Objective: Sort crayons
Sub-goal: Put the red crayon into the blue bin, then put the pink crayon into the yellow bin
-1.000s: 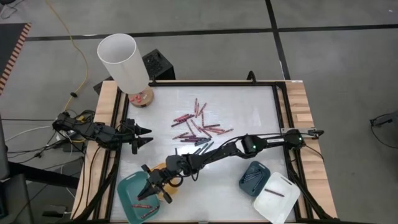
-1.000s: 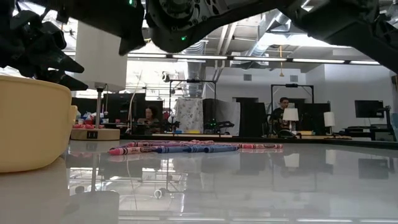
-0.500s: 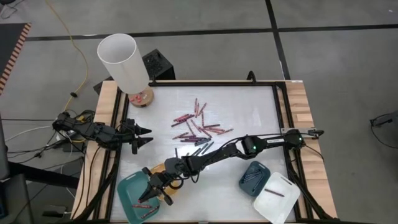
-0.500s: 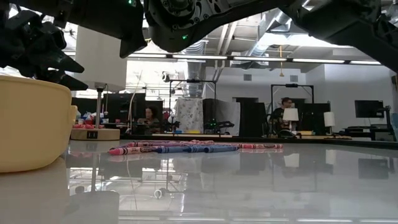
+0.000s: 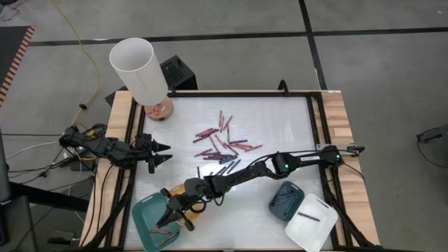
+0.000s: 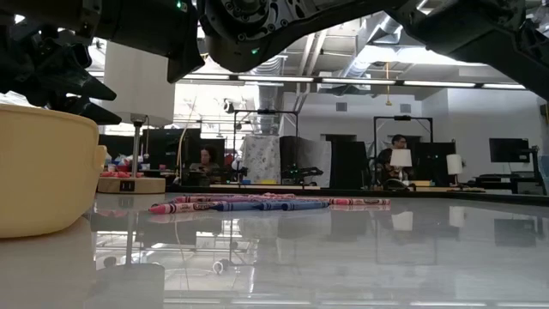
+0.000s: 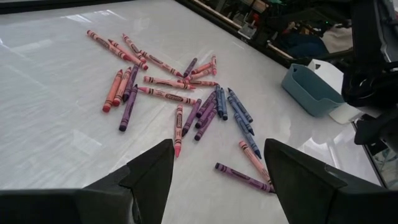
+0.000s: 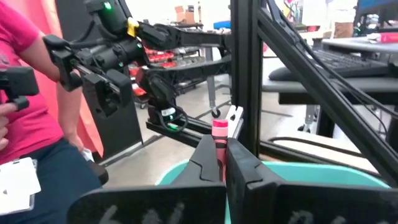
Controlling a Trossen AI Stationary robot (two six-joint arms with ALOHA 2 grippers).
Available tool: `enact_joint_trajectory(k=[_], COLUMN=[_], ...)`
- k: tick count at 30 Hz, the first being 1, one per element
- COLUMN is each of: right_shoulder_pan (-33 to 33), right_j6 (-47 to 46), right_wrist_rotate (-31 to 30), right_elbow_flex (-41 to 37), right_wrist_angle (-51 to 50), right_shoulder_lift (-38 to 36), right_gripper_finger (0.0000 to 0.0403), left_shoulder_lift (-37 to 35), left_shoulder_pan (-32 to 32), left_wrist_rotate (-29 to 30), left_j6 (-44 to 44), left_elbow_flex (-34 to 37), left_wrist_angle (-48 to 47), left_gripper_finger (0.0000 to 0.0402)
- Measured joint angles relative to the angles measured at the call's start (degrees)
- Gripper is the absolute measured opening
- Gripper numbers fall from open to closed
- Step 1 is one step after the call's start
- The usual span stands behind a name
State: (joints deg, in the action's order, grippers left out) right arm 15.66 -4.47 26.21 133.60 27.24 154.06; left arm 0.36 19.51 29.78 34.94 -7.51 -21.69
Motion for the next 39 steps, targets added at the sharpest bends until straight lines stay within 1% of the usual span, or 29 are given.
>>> enact_joint_trajectory(k=[4,13,20,23,28,32,36,39], right_shoulder_pan=[-0.06,-0.15,-0.92,-1.32,-2.72,-4.19,-5.05,-5.20], right_j6=[0.00,0.03,-0.36,0.03,4.15,8.52,14.06,18.74], right_wrist_rotate=[-0.84,-2.59,-2.45,-2.33,-2.31,-3.32,-9.05,-15.97], right_elbow_flex=[-0.02,0.00,0.00,-0.04,0.35,0.35,0.22,0.44], right_wrist_angle=[-0.34,-1.45,-2.85,-5.23,-16.09,-30.50,-48.95,-61.46], right_shoulder_lift=[0.00,0.00,-0.02,-0.97,-6.30,-10.50,-15.73,-19.34], right_gripper_finger=[0.0011,0.0061,0.0071,0.0072,0.0072,0.0072,0.0072,0.0072], left_shoulder_lift=[0.00,0.00,-0.01,-0.02,-0.02,-0.02,-0.02,-0.02], left_shoulder_pan=[0.02,0.02,0.00,0.02,0.00,0.00,0.02,0.00], left_wrist_rotate=[-0.01,-0.02,0.00,-0.01,-0.01,0.00,0.00,0.00], left_j6=[0.00,0.00,0.00,0.00,0.00,0.00,0.00,0.00], left_elbow_flex=[0.00,0.00,0.00,0.00,0.00,0.00,0.00,0.00], left_wrist_angle=[0.00,0.00,0.00,0.00,-0.02,-0.02,-0.02,0.01], left_gripper_finger=[0.0240,0.0240,0.0240,0.0240,0.0240,0.0240,0.0240,0.0240])
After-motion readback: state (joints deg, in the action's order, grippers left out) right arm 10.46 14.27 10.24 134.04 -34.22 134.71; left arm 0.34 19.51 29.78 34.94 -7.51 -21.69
